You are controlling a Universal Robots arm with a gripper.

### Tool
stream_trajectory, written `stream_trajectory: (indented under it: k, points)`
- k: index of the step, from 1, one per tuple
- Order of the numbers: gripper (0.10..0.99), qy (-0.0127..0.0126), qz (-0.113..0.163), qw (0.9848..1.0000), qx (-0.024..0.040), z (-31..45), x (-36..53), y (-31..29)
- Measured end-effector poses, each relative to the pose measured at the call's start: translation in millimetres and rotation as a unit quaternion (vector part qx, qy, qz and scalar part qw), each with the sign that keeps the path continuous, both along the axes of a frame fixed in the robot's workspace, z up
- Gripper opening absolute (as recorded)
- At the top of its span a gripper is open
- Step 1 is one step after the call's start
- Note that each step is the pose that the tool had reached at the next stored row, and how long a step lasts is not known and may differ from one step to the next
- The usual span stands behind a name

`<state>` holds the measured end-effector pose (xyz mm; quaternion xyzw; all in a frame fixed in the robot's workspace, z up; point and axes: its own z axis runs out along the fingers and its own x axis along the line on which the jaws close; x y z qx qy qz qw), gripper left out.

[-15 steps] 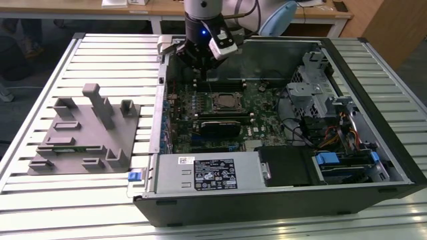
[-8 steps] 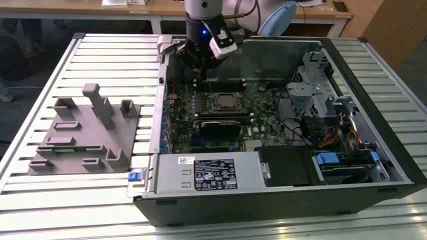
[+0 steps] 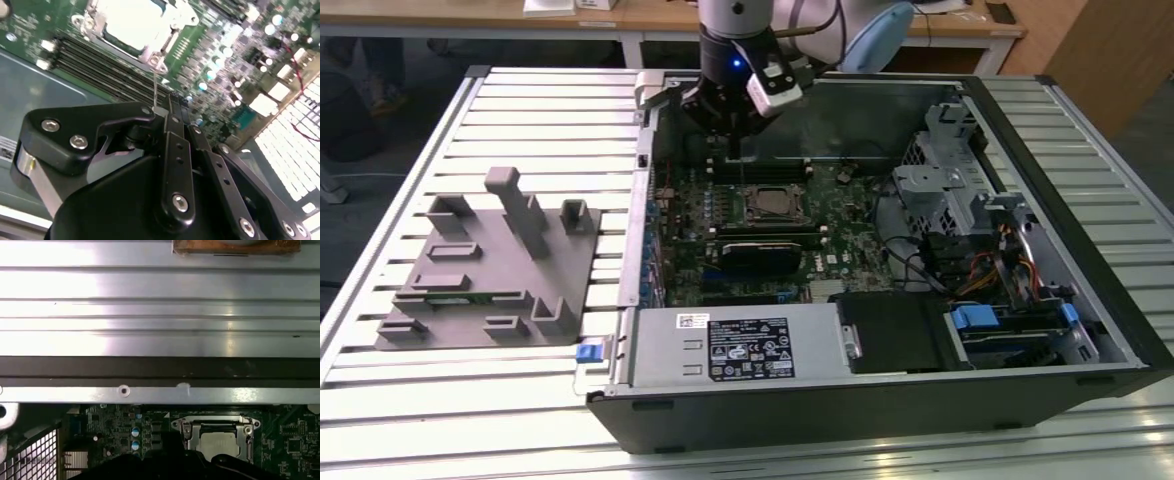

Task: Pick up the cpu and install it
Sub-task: 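Install the first cpu locking lever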

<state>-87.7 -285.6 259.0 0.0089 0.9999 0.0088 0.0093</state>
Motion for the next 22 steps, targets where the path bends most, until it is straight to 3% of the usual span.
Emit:
stream_trajectory:
  k: [7, 13, 15, 17, 22]
  points:
    - [0.106, 0.0001, 0.0, 1.0, 0.0, -0.6, 18.4, 0.0]
    - [0.106, 0.0001, 0.0, 1.0, 0.0001, -1.0, 26.3, 0.0]
    - [0.106, 0.0002, 0.0, 1.0, 0.0063, -1.4, 26.5, 0.0]
    - [0.106, 0.0003, 0.0, 0.9998, 0.022, -2.0, 26.5, -0.4]
    - [0.106, 0.0003, 0.0, 0.9997, 0.0244, -4.3, 27.2, -1.8]
